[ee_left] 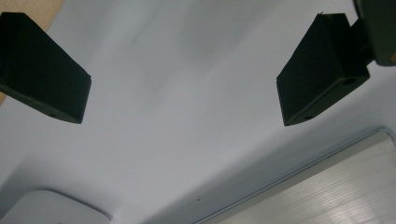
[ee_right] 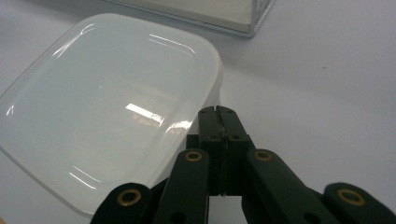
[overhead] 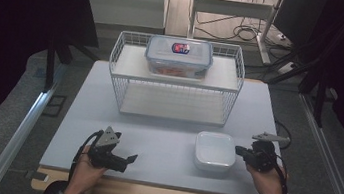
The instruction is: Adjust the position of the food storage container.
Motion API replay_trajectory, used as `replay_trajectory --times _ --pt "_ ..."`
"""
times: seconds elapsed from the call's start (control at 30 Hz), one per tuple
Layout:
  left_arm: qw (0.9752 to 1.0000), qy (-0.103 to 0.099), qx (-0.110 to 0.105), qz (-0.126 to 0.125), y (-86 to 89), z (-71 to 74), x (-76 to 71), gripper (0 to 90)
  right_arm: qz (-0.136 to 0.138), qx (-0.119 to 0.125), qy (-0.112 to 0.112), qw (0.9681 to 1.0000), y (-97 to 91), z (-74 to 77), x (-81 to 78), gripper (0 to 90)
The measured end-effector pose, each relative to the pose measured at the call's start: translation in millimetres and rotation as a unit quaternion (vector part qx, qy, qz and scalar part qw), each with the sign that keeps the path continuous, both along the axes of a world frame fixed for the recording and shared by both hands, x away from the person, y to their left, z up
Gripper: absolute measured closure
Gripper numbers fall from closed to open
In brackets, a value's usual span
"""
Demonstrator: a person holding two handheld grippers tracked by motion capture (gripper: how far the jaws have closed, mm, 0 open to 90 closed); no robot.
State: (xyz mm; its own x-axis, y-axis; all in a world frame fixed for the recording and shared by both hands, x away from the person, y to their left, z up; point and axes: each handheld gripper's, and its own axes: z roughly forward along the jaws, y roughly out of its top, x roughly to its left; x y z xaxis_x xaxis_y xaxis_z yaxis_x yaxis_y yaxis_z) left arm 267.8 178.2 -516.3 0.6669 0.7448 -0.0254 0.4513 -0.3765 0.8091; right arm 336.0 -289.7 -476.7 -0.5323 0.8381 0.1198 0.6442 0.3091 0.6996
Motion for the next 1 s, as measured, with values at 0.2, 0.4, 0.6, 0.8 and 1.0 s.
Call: replay_trajectory --times 0.2,0.4,0.6,0.8,1.0 --pt "1.0 0.002 0.003 -0.002 -1.3 -0.7 0.3 2.9 0.012 0.006 0.006 0.9999 12.7 -0.9 -0.2 89.5" --pt "1.0 0.004 0.003 -0.003 -2.2 -1.2 0.6 2.9 0.028 0.016 0.012 0.9994 26.8 -2.6 -0.3 89.5" --pt "1.0 0.005 0.005 -0.005 -3.2 -1.7 0.8 2.9 0.045 0.028 0.022 0.9984 46.9 -4.6 -2.0 89.4" --pt "0.9999 0.008 0.007 -0.007 -3.5 -2.4 1.2 2.9 0.073 0.022 0.03 0.9966 67.3 -8.1 -6.9 89.4" --pt "0.9999 0.01 0.008 -0.006 -3.6 -2.8 1.5 2.9 0.094 0.022 0.03 0.9948 81.9 -9.7 -11.0 89.4"
